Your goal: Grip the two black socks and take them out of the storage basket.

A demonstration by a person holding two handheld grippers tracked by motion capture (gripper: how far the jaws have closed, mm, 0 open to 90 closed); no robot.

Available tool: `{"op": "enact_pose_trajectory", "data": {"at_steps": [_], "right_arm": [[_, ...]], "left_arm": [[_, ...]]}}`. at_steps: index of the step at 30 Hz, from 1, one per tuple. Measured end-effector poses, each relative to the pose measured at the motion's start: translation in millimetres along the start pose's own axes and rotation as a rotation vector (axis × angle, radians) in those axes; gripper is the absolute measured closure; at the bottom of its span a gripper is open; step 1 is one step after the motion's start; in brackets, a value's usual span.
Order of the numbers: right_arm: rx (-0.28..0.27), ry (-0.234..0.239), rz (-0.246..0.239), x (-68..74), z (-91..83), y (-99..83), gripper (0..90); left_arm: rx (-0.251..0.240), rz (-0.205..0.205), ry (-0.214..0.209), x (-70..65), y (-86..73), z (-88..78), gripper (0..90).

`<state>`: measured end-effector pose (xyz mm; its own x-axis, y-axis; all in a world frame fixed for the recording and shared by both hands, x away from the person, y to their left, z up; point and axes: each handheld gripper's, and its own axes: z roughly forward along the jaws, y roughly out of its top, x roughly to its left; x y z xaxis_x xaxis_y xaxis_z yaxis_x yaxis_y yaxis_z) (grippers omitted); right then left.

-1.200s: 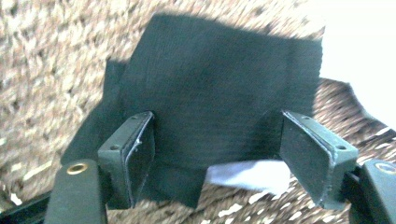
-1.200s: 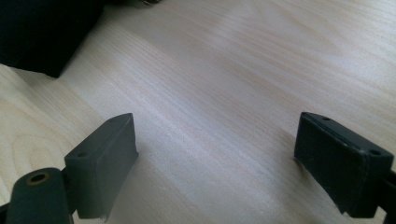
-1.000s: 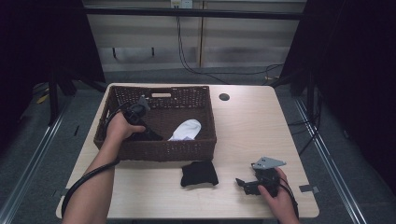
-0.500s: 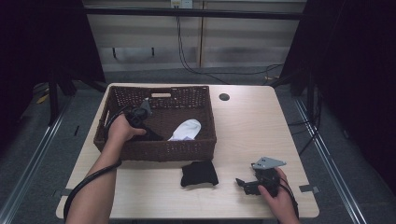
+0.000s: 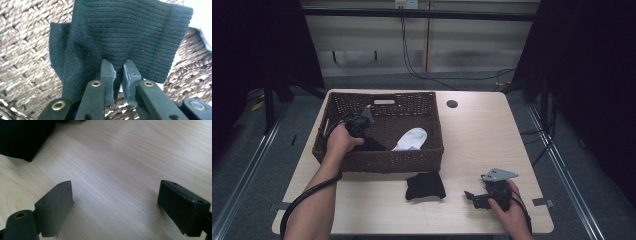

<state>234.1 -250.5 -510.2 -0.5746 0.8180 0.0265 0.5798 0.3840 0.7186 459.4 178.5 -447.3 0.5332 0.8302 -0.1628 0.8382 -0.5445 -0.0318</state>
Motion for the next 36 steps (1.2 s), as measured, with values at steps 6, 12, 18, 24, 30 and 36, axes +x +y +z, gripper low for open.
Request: {"op": "enact_pose_trajectory", "data": {"at_steps": [6, 12, 18, 24, 30, 36], "right_arm": [[0.000, 0.000, 0.000, 0.0, 0.0, 0.0, 12.1], [-0.002, 0.000, -0.004, -0.3, 0.1, 0.0, 12.0], [-0.002, 0.000, -0.003, -0.3, 0.1, 0.1, 12.0], [-0.002, 0.000, -0.002, -0.2, 0.1, 0.1, 12.0], [-0.001, -0.001, -0.002, -0.3, -0.1, 0.2, 12.1], [-0.001, -0.001, -0.002, -0.3, -0.1, 0.2, 12.1]], "left_arm": [[0.000, 0.007, -0.003, -1.3, -5.8, -10.5, 81.7], [0.005, 0.018, -0.017, -7.8, -8.0, -38.1, 81.8], [-0.007, 0.030, -0.021, -12.5, -10.2, -70.1, 81.9], [-0.020, 0.062, -0.018, -21.3, -13.1, -102.2, 81.9], [-0.056, 0.134, -0.012, -44.6, -20.7, -151.1, 81.9], [-0.104, 0.269, -0.036, -86.8, -35.8, -194.9, 81.8]]}}
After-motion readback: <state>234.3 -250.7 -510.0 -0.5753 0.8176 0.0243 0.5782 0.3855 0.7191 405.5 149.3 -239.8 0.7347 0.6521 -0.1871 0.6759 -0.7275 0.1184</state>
